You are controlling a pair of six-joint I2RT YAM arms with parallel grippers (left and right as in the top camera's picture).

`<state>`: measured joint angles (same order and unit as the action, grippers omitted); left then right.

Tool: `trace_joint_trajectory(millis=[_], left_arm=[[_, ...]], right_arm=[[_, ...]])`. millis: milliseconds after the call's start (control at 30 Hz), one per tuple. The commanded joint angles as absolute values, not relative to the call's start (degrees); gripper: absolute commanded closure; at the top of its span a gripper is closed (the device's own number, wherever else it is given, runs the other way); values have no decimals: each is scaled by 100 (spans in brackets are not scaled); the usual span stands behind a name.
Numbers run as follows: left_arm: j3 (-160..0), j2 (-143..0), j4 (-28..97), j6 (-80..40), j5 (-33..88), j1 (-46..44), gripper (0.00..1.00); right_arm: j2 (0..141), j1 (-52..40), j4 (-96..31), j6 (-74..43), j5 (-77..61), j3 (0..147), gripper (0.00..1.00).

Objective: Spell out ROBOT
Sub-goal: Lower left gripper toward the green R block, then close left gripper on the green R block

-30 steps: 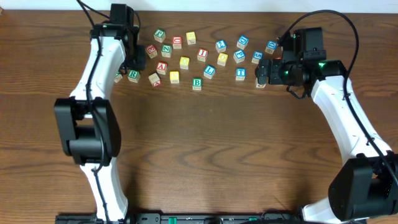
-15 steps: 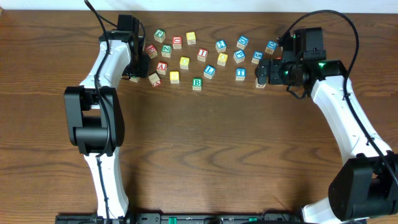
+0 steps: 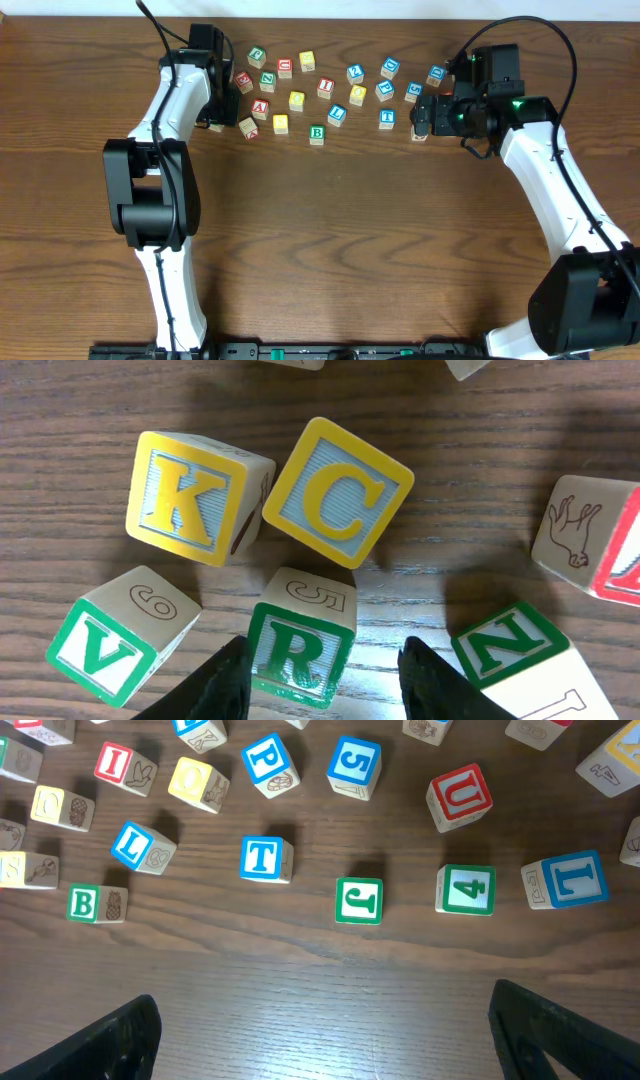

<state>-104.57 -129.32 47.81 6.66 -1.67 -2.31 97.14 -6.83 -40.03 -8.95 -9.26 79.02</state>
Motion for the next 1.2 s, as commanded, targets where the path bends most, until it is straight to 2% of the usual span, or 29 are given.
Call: trace_joint_trajectory(millis=[0,500,633,1167], left_arm=[[-10503,-12693,4783,991,-178,-204,52],[-10486,-12899,4637,1221,-217,-156,51],[-10486,-12901,4600,1221,-220,-132,48],[-10466,-13150,4525,1194,-191,-56,50]], right_arm=[[9762,-740,-4010,-937,-913,8014,1],[9765,-740,-4010,-937,-913,8014,1],[9765,-740,-4010,-937,-913,8014,1],[9765,-740,-4010,-937,-913,8014,1]])
